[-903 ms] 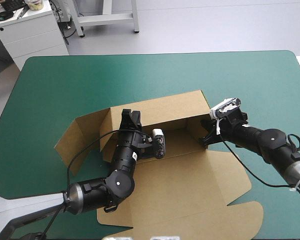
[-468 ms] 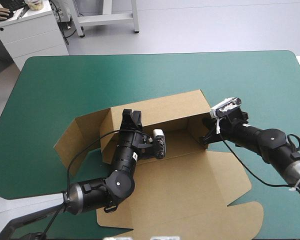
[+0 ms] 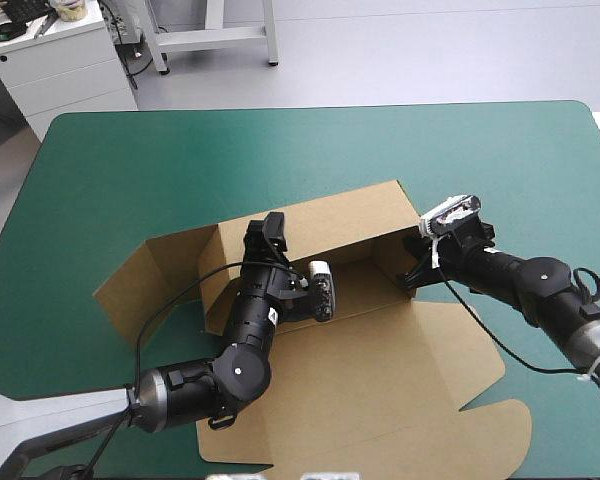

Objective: Fold the box

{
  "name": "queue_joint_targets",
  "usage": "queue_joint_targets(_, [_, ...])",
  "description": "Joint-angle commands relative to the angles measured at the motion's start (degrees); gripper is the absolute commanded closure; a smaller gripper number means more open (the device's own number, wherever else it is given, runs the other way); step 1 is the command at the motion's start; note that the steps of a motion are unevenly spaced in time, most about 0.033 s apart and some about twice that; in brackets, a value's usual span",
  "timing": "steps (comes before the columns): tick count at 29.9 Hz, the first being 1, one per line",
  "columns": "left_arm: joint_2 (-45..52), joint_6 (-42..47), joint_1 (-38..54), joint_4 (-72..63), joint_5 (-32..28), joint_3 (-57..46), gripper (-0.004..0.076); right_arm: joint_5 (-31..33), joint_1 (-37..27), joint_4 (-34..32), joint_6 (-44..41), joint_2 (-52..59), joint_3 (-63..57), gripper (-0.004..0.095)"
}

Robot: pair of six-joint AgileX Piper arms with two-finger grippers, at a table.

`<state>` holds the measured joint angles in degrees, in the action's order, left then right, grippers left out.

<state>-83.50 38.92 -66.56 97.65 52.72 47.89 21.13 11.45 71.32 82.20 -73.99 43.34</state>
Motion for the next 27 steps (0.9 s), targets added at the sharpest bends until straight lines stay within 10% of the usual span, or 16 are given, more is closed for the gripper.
queue_joint_targets(1, [1.9, 1.0, -2.9, 5.6, 5.4, 1.1, 0.0292, -0.8, 0.2, 2.3, 0.2, 1.0, 1.6, 0.0922])
queue_joint_targets(9, [1.9, 1.0, -10.6, 5.6, 14.8, 1.1, 0.0292, -15.5, 0.2, 6.7, 0.1, 0.5, 4.3, 0.0922])
queue_joint_targets(18, [1.9, 0.9, -14.4, 3.9, 15.9, 1.1, 0.0309, -17.2, 0.2, 7.3, -0.3, -4.7, 11.1, 0.0922])
queue_joint_targets(20, [1.9, -0.4, -14.6, 1.3, 15.5, 1.2, 0.0391, -17.0, 0.2, 7.4, -0.3, -5.5, 11.2, 0.0922])
queue_joint_targets(23, [2.0, -9.0, -14.6, -11.3, 10.6, 3.6, 0.0731, -16.9, 0.2, 7.4, -0.3, -6.1, 11.2, 0.0922])
queue_joint_targets(27, [2.0, -28.6, -12.8, -33.8, 5.2, 10.3, 0.0710, -16.6, 0.2, 7.4, -0.3, -6.2, 11.2, 0.0922])
